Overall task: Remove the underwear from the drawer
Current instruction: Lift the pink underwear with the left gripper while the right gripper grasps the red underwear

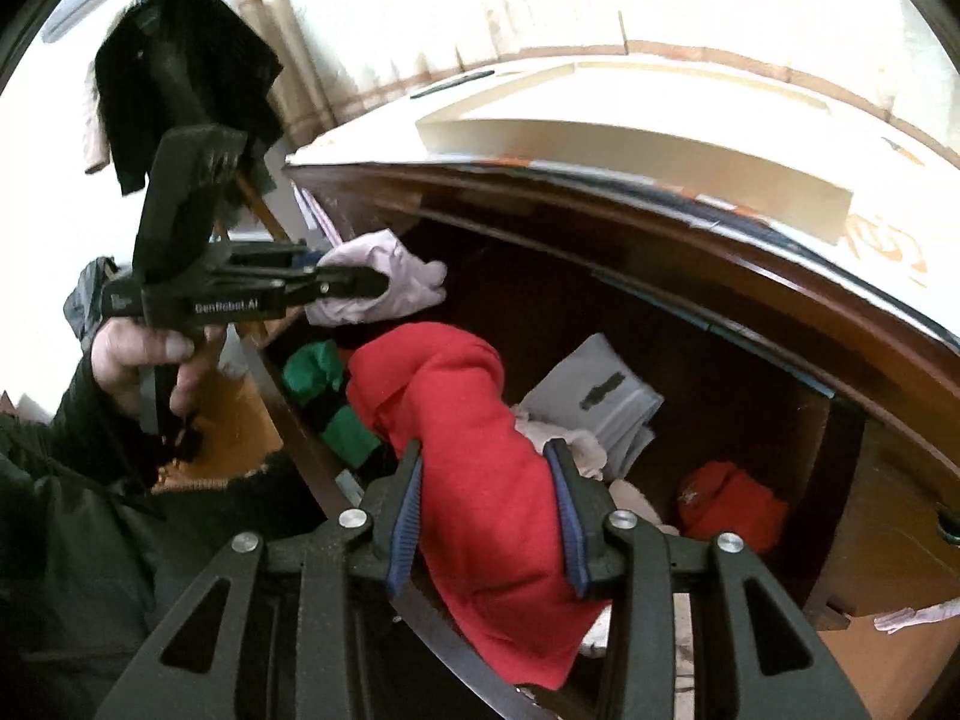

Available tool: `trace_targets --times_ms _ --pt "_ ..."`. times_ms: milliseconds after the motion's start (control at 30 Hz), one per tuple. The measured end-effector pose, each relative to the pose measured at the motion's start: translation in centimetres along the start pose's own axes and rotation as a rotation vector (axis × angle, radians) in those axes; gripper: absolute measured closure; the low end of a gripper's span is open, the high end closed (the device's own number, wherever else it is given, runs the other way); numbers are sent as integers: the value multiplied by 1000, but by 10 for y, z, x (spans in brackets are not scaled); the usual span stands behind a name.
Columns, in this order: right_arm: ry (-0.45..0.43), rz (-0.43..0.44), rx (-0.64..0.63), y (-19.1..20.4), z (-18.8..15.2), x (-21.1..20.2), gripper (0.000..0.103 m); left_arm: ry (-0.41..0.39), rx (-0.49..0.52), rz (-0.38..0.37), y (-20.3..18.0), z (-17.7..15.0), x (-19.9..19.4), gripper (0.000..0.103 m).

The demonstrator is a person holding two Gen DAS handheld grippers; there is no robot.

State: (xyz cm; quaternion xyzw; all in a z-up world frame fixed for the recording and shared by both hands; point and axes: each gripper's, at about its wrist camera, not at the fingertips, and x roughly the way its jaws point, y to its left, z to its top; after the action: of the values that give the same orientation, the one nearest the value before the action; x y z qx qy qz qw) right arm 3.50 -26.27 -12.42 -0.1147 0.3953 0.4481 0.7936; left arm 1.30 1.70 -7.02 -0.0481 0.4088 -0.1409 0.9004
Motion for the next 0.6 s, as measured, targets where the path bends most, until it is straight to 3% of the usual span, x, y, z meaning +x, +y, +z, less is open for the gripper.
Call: trace_targets --times_ms 600 --pt "-119 5 67 -5 -3 -8 62 -99 19 11 -11 3 -13 78"
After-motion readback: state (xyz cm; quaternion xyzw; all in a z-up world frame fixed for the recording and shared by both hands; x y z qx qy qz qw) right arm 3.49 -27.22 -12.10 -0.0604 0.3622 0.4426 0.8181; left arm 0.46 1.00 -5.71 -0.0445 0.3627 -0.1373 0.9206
